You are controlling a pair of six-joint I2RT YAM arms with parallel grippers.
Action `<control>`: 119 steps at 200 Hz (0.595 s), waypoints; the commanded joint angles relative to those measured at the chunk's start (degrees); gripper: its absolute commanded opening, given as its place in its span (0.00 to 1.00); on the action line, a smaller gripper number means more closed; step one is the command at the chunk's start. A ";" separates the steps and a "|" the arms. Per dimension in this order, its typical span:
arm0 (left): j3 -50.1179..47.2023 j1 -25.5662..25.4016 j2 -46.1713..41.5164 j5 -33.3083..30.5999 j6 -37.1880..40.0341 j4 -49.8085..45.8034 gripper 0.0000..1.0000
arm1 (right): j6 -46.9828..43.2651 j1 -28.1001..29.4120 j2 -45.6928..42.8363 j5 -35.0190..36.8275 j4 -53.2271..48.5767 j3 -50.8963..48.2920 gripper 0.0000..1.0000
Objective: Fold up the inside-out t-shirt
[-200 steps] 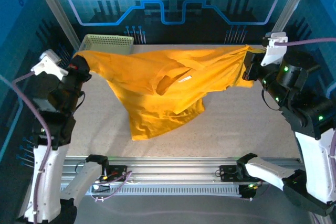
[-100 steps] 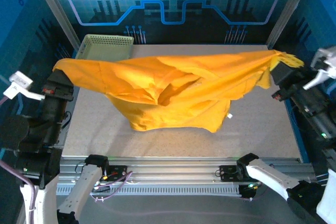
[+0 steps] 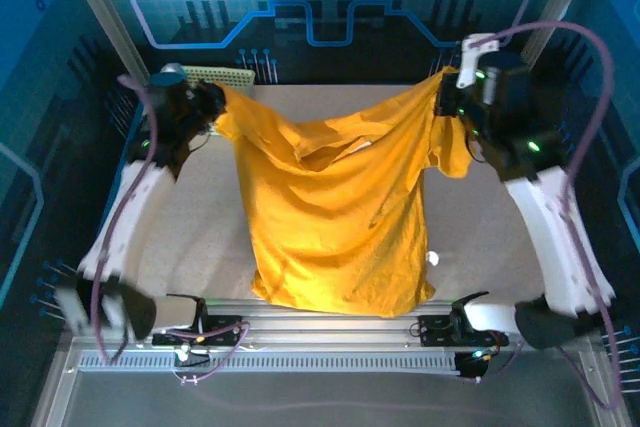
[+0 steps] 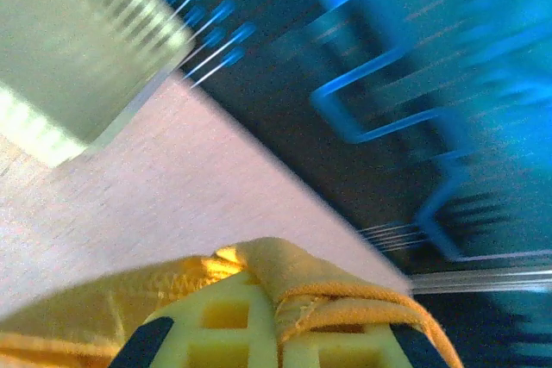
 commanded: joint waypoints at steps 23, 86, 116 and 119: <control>16.44 0.55 27.97 7.89 0.79 -1.44 0.00 | 2.47 -6.80 17.69 -4.13 8.25 -0.56 0.00; 47.77 0.90 49.83 -1.04 6.30 -19.89 0.86 | 2.57 -9.65 49.10 0.14 -6.06 34.82 0.69; 46.56 -0.69 43.96 -4.96 12.28 -22.84 0.92 | 1.21 -9.43 44.56 0.15 -5.73 31.58 0.74; 46.08 -1.15 43.30 -5.37 13.04 -23.00 0.92 | 1.13 -9.35 43.37 -0.35 -5.14 30.22 0.75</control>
